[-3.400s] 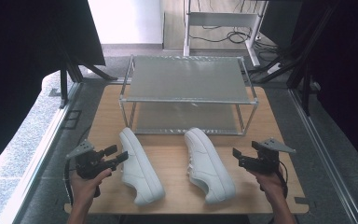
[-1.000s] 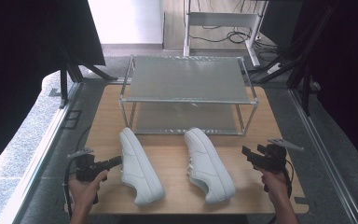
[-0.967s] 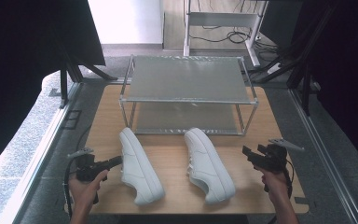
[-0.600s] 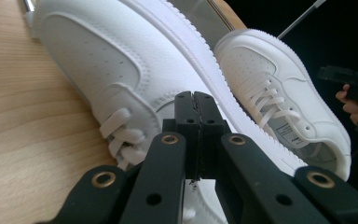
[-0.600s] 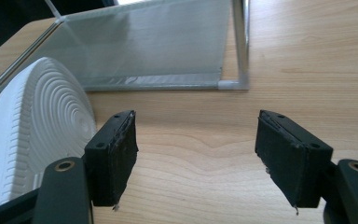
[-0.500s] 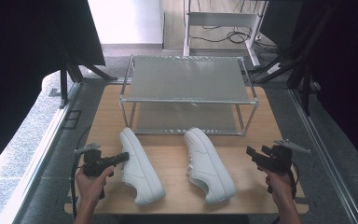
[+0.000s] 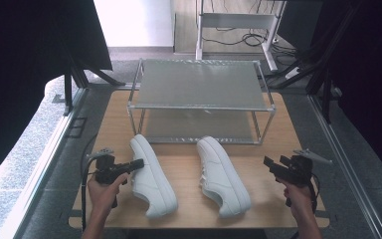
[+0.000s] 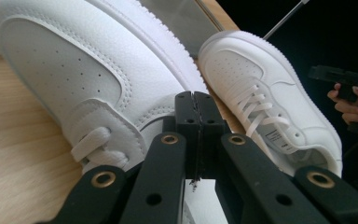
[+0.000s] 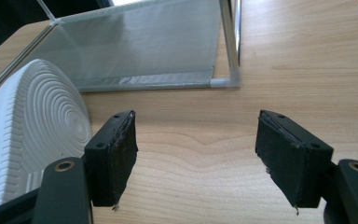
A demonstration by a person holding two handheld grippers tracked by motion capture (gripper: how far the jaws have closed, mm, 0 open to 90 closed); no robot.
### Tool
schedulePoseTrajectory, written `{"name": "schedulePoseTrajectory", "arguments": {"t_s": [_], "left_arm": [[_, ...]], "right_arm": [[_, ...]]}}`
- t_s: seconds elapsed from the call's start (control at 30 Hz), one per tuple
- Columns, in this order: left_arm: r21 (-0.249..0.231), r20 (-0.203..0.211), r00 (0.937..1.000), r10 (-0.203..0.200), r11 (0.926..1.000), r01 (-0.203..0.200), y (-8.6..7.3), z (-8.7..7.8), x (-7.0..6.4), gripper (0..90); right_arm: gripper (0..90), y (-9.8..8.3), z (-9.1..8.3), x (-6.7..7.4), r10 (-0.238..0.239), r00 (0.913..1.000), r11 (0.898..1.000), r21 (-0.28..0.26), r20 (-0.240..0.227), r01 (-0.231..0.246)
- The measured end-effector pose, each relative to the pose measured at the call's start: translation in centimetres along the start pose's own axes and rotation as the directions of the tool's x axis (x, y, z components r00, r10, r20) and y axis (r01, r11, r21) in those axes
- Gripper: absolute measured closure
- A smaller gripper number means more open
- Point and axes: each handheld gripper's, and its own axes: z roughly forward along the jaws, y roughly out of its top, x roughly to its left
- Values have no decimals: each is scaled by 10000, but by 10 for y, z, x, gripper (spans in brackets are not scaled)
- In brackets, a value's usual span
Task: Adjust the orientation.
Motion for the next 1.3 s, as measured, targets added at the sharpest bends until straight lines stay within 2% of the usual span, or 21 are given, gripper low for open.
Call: {"name": "schedulePoseTrajectory", "arguments": {"t_s": [0.23,0.43,0.53,0.8,1.0,1.17,1.3], "left_arm": [[70,105,9998,174,9998,-175,8,9,-5,900],[1,154,9997,211,9998,-211,13,20,-11,900],[69,214,9990,380,9992,-381,17,27,-14,900],[398,344,9970,700,9967,-713,29,51,-22,900],[758,224,9949,985,9921,-999,37,74,-31,900],[1036,351,9952,912,9901,-944,43,97,-34,900],[926,327,9952,924,9912,-951,47,107,-39,900]], "right_arm": [[298,-2,-1,-5,210,9997,9997,-162,145,-207],[297,-2,-3,-2,-33,9998,9994,-345,202,40],[297,-3,-3,-3,1,9997,9995,-330,241,7],[296,-4,-3,-6,-104,9993,9995,-282,355,114],[296,-7,0,-9,97,9990,9998,-158,445,-90],[296,-9,3,-12,226,9982,9997,-99,550,-221],[296,-9,2,-13,263,9981,9996,-116,561,-257]]}}
